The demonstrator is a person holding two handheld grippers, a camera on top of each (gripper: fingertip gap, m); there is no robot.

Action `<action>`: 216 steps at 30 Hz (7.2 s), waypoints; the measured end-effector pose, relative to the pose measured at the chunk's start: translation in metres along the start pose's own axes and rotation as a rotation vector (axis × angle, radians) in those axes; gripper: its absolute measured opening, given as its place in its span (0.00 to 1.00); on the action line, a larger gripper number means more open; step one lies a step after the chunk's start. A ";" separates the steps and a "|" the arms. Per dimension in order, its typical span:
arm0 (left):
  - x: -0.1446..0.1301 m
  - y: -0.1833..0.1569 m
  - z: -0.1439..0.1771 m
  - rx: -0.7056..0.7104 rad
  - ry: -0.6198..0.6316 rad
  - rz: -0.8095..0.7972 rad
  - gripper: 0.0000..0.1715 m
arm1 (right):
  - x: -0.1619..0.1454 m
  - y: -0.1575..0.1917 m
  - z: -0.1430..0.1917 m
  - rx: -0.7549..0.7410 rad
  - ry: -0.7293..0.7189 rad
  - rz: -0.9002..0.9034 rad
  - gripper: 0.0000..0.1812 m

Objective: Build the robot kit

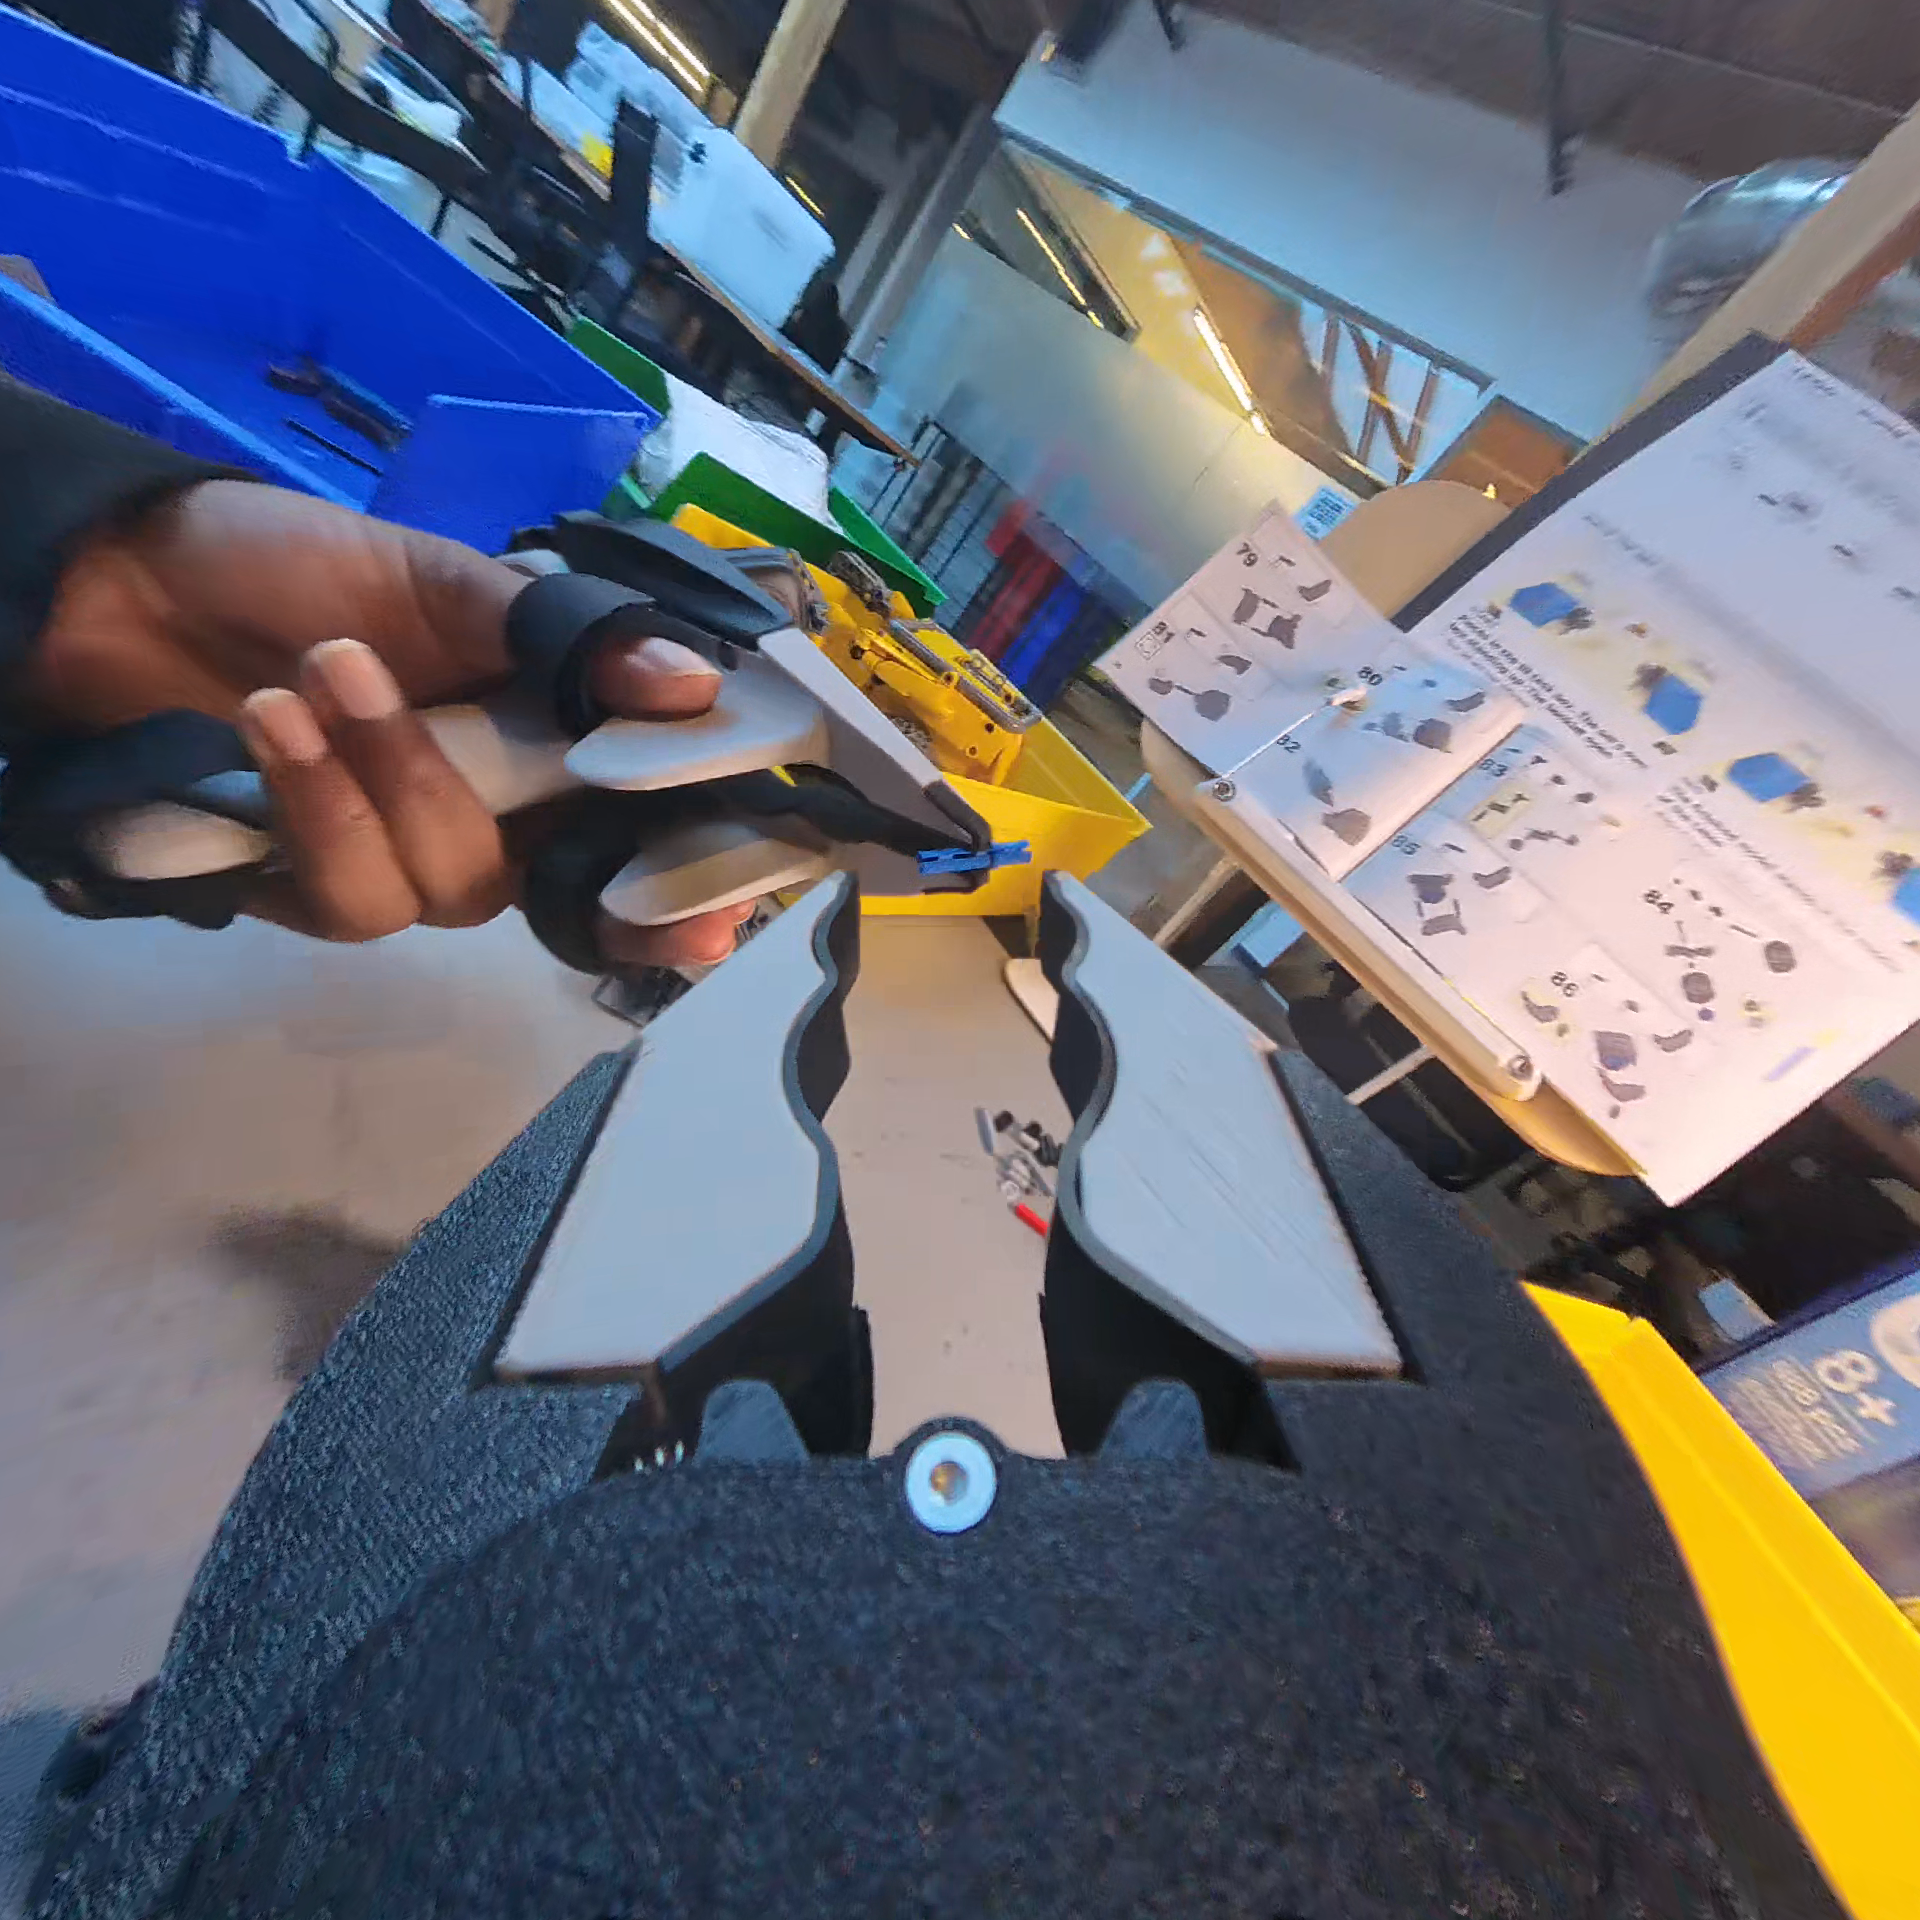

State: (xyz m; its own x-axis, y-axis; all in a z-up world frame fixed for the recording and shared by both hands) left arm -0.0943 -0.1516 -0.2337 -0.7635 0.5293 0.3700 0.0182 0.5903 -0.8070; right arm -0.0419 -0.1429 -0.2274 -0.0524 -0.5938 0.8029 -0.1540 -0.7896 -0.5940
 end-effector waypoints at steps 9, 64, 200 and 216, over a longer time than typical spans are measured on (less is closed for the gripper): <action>-0.013 -0.005 -0.008 -0.024 0.024 0.018 0.02 | 0.001 -0.002 0.004 0.017 -0.035 0.069 0.05; -0.075 0.078 0.048 0.557 1.005 -0.522 0.15 | -0.073 0.050 0.032 0.859 0.388 -0.697 0.02; -0.093 -0.015 0.025 0.342 0.753 -1.309 0.03 | -0.013 0.052 0.046 0.963 0.086 -1.209 0.02; -0.096 0.020 0.034 0.578 0.936 -1.366 0.03 | -0.042 0.065 0.037 0.842 0.313 -1.140 0.02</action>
State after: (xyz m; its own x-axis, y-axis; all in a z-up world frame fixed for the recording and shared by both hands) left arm -0.0425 -0.2113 -0.3004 0.5656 0.1469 0.8115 -0.6327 0.7084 0.3128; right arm -0.0135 -0.1751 -0.3018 -0.5258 0.3768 0.7626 0.3503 -0.7210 0.5979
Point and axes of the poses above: each gripper's, where its closed fingertips meet, z back along the fingers, x out of its top, y = z × x across the jaws, the point moved 3 cm from there along z, back along the fingers, and after that the axes turned 3 degrees about -x, right-handed, at the moved point
